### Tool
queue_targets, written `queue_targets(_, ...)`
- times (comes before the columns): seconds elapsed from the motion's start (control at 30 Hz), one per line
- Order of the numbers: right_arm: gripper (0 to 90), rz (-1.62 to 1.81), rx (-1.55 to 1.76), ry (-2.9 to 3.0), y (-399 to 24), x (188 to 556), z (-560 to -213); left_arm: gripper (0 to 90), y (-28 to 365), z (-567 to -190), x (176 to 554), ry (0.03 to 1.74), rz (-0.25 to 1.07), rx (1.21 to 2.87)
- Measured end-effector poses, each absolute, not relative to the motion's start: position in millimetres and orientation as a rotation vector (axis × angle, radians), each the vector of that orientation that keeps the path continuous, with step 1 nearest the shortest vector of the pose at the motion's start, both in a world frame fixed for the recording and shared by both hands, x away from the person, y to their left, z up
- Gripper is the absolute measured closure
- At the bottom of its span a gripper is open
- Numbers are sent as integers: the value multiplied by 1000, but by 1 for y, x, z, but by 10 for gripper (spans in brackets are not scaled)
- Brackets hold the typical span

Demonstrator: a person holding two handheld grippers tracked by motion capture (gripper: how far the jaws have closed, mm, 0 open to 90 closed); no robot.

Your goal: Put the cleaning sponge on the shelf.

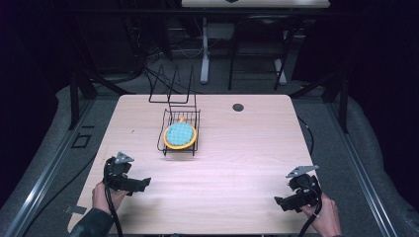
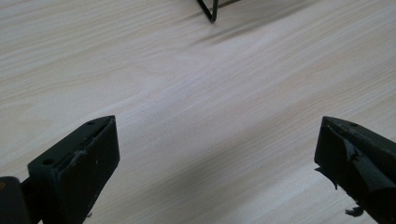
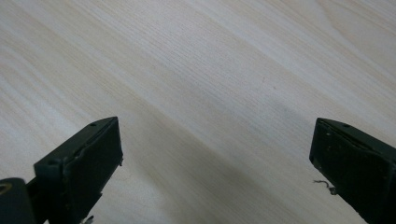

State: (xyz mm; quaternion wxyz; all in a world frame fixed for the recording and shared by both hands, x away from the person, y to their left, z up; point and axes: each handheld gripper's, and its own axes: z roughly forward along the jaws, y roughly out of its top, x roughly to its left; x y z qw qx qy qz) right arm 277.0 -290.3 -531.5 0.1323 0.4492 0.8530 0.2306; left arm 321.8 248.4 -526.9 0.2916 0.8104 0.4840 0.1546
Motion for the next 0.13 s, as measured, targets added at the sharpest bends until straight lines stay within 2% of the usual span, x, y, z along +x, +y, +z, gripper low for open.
queue_targets(0.13,19,673,1311,2471,-293,277,-532,1,247,-527,323,1281,409,2162)
